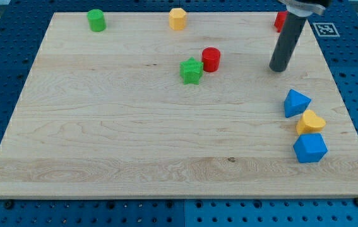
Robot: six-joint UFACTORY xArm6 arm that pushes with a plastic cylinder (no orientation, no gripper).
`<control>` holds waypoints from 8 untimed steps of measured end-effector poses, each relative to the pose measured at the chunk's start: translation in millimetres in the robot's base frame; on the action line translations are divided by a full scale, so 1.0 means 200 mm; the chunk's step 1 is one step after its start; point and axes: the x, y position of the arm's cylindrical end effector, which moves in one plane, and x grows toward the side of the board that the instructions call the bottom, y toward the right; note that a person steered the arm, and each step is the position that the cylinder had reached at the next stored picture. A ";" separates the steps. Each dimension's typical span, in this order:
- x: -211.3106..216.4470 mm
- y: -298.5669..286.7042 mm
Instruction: Move the yellow heart to the center of the board
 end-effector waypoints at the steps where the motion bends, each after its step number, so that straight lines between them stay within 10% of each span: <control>1: 0.15 0.12; 4: 0.72 0.28; 8: 0.67 -0.09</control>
